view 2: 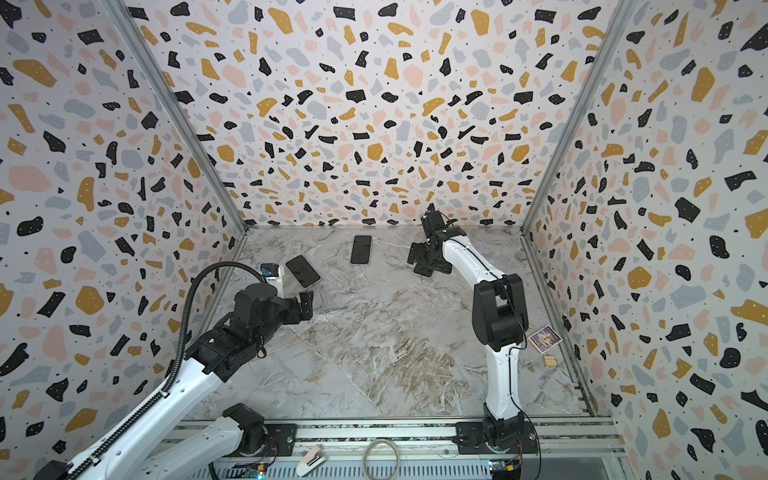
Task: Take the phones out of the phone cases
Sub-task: 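Move the right gripper over the phone farthest from the robot while the left gripper lifts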
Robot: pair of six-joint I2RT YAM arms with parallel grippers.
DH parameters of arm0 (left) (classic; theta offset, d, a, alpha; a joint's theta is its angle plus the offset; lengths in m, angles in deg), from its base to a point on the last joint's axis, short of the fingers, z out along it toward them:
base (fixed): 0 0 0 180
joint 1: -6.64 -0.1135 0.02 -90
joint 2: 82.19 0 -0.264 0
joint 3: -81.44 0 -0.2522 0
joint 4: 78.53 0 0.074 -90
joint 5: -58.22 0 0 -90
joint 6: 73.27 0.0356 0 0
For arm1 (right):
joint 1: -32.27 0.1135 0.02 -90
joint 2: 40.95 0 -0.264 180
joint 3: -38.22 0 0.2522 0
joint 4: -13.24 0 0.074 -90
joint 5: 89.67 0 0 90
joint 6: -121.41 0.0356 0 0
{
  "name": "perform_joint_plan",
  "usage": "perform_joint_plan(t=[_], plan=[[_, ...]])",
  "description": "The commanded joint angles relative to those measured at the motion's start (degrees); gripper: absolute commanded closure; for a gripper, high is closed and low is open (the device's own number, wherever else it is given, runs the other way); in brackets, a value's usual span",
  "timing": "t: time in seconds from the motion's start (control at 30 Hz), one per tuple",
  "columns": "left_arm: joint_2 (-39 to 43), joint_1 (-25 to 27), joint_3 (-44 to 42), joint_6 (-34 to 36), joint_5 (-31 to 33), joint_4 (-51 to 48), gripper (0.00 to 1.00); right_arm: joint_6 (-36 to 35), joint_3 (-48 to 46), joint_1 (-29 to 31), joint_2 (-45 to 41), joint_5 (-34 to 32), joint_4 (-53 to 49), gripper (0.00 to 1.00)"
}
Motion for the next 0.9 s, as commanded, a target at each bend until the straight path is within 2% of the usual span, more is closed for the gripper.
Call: perform_joint_plan(t=[0.0, 0.33, 0.87], plan=[[0.95, 0.28, -0.98, 0.77, -0.07, 0.57, 0.00, 3.40, 3.05, 1.12, 1.21, -4.81, -0.65, 0.01], [0.96, 0.29, -1.15, 0.82, 0.19, 0.59, 0.00, 6.48, 5.58, 2.36, 6.93, -8.63, 2.32, 0.01], [0.80, 0.27, -1.32, 0.96, 0.37, 0.77, 0.00, 8.47, 6.61, 2.61, 10.25, -11.41, 4.86, 0.00]])
